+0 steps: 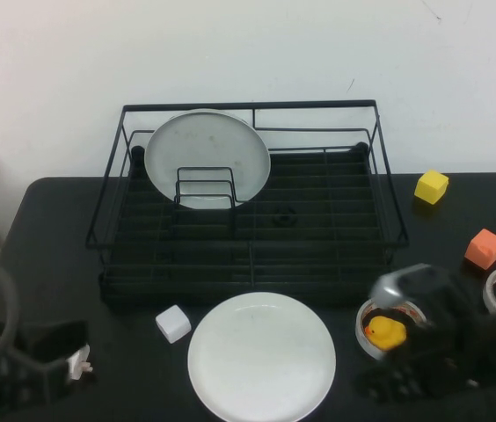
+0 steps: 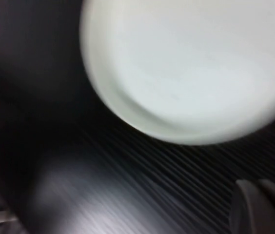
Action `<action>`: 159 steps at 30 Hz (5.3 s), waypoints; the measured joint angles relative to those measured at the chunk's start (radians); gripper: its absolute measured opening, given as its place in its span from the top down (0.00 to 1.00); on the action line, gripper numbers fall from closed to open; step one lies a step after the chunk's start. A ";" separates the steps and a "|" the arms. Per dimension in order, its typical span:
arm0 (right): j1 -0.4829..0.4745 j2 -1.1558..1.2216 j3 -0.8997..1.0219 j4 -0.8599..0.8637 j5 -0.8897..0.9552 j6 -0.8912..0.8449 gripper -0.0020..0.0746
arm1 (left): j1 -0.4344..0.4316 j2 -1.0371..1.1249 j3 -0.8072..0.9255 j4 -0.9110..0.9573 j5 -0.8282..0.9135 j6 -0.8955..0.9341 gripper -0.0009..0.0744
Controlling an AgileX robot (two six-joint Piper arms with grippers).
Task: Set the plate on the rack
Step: Pick up the plate from the table, then hand over the plate, then place the plate on the rack
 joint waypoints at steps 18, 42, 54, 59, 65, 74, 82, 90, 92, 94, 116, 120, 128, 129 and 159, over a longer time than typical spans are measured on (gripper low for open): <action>-0.014 0.306 -0.214 0.183 0.058 0.219 0.60 | 0.000 -0.176 0.081 0.391 -0.087 -0.238 0.99; -0.014 0.507 -0.308 0.325 0.104 0.182 0.81 | 0.000 -0.179 0.091 0.389 -0.120 -0.251 0.99; -0.014 0.489 -0.306 0.265 0.148 0.035 0.96 | 0.000 -0.179 0.126 0.340 -0.142 -0.290 0.99; -0.012 0.367 -0.296 0.243 0.189 0.012 0.96 | 0.000 -0.179 0.128 0.236 -0.144 -0.324 0.99; -0.012 0.156 -0.296 0.168 0.220 0.021 0.96 | 0.000 -0.179 0.044 -0.025 -0.074 -0.388 0.99; -0.012 -0.116 -0.286 0.002 0.229 0.130 0.96 | 0.000 -0.179 -0.069 -0.224 0.091 -0.311 0.42; 0.051 -0.182 -0.286 -0.014 0.247 0.178 0.96 | 0.000 -0.176 -0.070 -0.215 0.138 -0.309 0.17; 0.148 -0.187 -0.286 0.017 0.241 0.178 0.96 | 0.000 -0.148 -0.070 -0.215 0.162 -0.203 0.20; 0.148 -0.187 -0.286 0.032 0.241 0.178 0.96 | 0.000 -0.147 -0.070 -0.201 0.164 -0.179 0.25; 0.148 -0.187 -0.286 0.054 0.237 0.177 0.96 | 0.000 -0.147 -0.070 -0.166 0.175 -0.163 0.38; 0.138 -0.188 -0.284 0.228 0.347 -0.007 0.66 | 0.003 -0.141 -0.074 0.003 0.190 -0.116 0.87; 0.138 -0.188 -0.284 0.251 0.398 -0.007 0.45 | 0.003 -0.141 -0.074 -0.007 0.203 -0.102 0.87; 0.114 -0.188 -0.284 0.258 0.538 -0.004 0.37 | 0.002 -0.141 -0.084 -0.010 0.242 -0.091 0.87; 0.099 -0.188 -0.284 0.258 0.570 -0.004 0.36 | 0.002 -0.143 -0.088 -0.008 0.250 -0.091 0.87; -0.271 -0.444 -0.284 -0.725 0.600 0.325 0.97 | -0.002 0.259 -0.383 0.090 -0.131 0.712 0.87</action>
